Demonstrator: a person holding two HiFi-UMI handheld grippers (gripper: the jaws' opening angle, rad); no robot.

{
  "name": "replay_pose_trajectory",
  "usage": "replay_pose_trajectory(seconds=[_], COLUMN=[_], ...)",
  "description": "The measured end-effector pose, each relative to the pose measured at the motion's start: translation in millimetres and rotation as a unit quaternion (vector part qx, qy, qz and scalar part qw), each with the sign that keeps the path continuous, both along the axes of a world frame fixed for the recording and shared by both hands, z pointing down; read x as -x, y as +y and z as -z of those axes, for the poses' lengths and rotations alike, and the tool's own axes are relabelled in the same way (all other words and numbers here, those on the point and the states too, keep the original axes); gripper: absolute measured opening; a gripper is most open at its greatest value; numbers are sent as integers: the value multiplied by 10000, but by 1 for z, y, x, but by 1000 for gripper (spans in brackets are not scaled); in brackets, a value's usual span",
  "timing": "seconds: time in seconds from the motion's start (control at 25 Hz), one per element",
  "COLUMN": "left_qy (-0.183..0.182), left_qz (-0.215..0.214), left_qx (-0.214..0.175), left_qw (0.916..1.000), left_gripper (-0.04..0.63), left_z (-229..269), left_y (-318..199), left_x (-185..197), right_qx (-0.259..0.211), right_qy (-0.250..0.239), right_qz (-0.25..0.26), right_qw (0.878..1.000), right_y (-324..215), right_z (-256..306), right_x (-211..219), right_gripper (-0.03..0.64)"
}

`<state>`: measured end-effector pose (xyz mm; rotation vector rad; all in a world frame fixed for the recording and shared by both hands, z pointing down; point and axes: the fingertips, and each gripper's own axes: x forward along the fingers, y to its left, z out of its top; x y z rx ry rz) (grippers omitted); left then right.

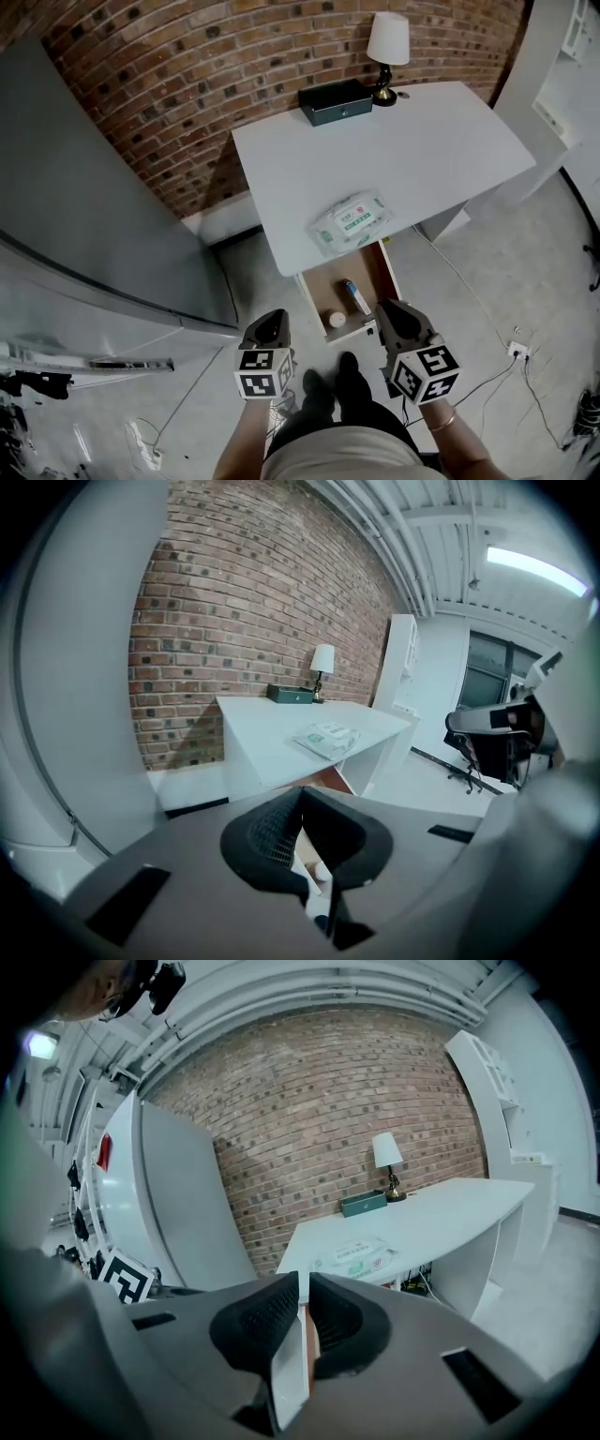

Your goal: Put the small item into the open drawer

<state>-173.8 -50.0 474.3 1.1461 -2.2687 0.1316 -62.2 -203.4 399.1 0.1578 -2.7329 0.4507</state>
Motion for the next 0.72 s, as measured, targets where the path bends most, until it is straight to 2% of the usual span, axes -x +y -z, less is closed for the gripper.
replay_pose_trajectory(seconds=[0.24,0.72], left_qy=[-161,-257], left_qz=[-64,-99], left_qx=[-88,-132], left_qw=[9998,9995], left_gripper=[21,21], left_z=[20,32], left_y=[10,23], left_x=[-5,-15], right_qx=[79,-34], right_qy=[-110,-257], right_qz=[-207,-205], right_qw=[9997,9995], right_y=[8,20], right_z=[12,27], right_x=[-24,-41], right_gripper=[8,6])
